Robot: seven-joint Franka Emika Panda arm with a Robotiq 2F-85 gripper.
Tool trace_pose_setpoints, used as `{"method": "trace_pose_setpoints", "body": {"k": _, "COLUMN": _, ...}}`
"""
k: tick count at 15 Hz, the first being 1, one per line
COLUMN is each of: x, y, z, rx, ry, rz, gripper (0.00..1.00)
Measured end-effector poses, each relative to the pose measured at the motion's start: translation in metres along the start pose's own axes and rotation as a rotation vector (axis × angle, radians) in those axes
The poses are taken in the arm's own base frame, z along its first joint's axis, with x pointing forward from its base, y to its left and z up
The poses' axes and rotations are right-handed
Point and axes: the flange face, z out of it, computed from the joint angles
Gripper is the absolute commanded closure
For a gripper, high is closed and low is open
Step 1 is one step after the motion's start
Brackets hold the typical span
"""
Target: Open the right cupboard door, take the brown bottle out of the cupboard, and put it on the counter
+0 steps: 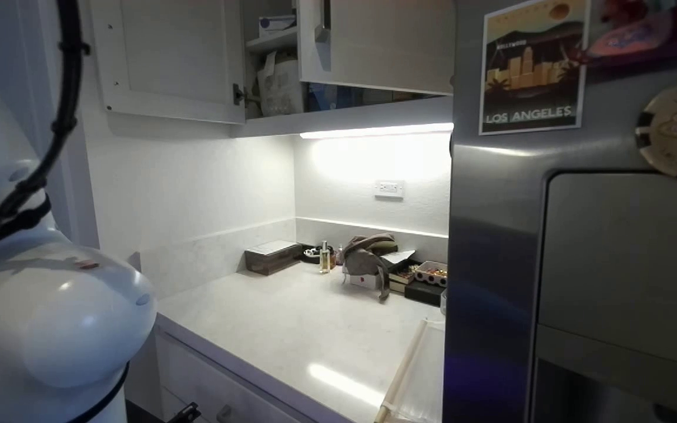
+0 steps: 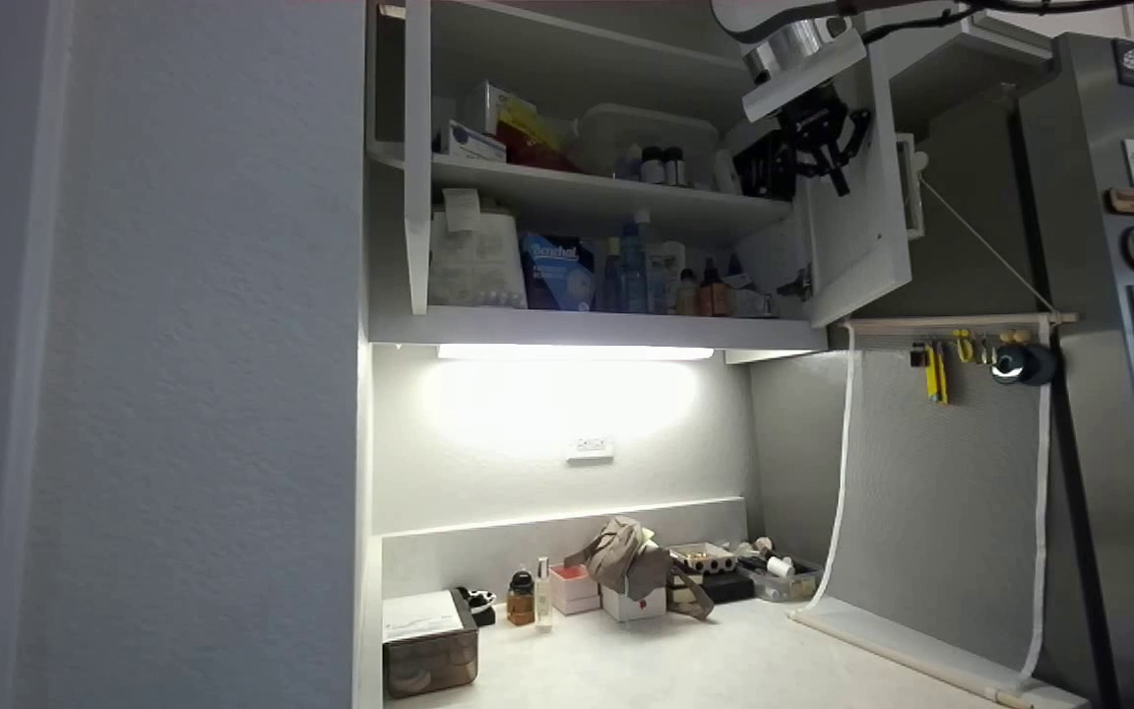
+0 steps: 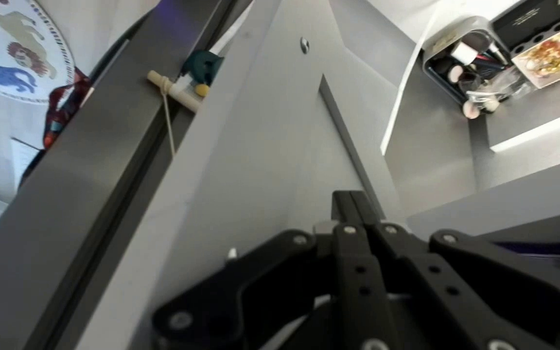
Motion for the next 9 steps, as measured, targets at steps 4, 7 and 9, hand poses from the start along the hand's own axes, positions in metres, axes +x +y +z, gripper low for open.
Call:
{"method": "trace_pose_setpoints", "body": {"k": 4, "x": 0.005, "y": 0.032, "z": 0.017, "rx": -0.075, "ry": 0.016, "rz": 0.057, "gripper": 1.00}}
{"method": "trace_pose_setpoints", "body": {"k": 7, "x": 0.004, "y": 0.041, "z": 0.023, "rx": -0.105, "ry": 0.022, "rz": 0.070, "gripper": 1.00}}
{"method": "trace_pose_setpoints", "body": {"k": 9, "x": 0.001, "y": 0.044, "z": 0.026, "rx": -0.113, "ry": 0.021, "rz": 0.069, "gripper": 1.00}}
